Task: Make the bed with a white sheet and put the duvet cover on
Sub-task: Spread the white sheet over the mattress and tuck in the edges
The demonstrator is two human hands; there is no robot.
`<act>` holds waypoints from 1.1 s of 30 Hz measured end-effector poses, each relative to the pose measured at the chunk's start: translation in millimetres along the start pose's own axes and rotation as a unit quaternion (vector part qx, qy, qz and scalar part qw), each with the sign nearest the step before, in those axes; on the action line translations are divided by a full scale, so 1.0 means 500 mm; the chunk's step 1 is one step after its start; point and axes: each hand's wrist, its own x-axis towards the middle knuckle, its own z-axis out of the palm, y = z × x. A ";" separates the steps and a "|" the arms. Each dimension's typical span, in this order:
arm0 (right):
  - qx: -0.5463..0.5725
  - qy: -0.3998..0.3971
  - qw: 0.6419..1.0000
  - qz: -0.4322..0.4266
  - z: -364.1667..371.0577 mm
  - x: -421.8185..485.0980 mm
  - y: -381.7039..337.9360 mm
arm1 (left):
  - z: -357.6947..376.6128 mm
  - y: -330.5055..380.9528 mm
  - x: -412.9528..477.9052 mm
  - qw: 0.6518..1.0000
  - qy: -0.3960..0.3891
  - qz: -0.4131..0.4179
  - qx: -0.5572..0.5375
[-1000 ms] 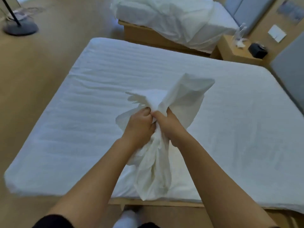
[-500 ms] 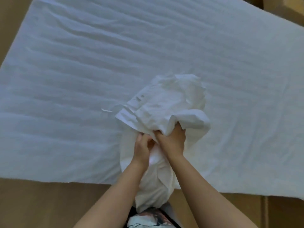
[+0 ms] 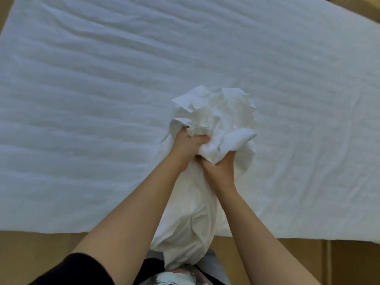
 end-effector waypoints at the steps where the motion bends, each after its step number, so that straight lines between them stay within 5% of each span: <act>1: -0.005 -0.007 1.000 -0.011 -0.004 -0.001 -0.005 | 0.004 0.006 -0.009 1.000 -0.005 0.009 -0.007; 5: 0.001 -0.002 0.998 -0.069 0.005 0.000 -0.061 | -0.018 0.089 -0.060 0.990 -0.038 0.088 -0.102; 10: 0.060 -0.029 0.980 -0.188 0.075 0.000 -0.246 | -0.143 0.260 -0.113 0.970 -0.029 0.231 -0.067; 15: 0.121 -0.209 0.945 -0.221 0.225 0.005 -0.421 | -0.362 0.400 -0.114 0.959 0.043 0.280 -0.001; 19: 0.048 -0.421 0.878 -0.223 0.397 -0.023 -0.434 | -0.589 0.361 -0.062 0.962 0.207 0.176 0.021; 24: -0.107 -0.391 0.897 -0.175 0.494 -0.038 -0.272 | -0.711 0.088 -0.047 0.941 0.288 0.015 0.177; 28: -0.269 -0.453 0.832 -0.177 0.497 -0.047 -0.145 | -0.696 -0.095 -0.065 0.921 0.316 -0.096 0.207; 33: -0.361 -0.478 0.771 -0.215 0.523 -0.071 -0.089 | -0.649 -0.209 -0.091 0.910 0.361 -0.181 0.095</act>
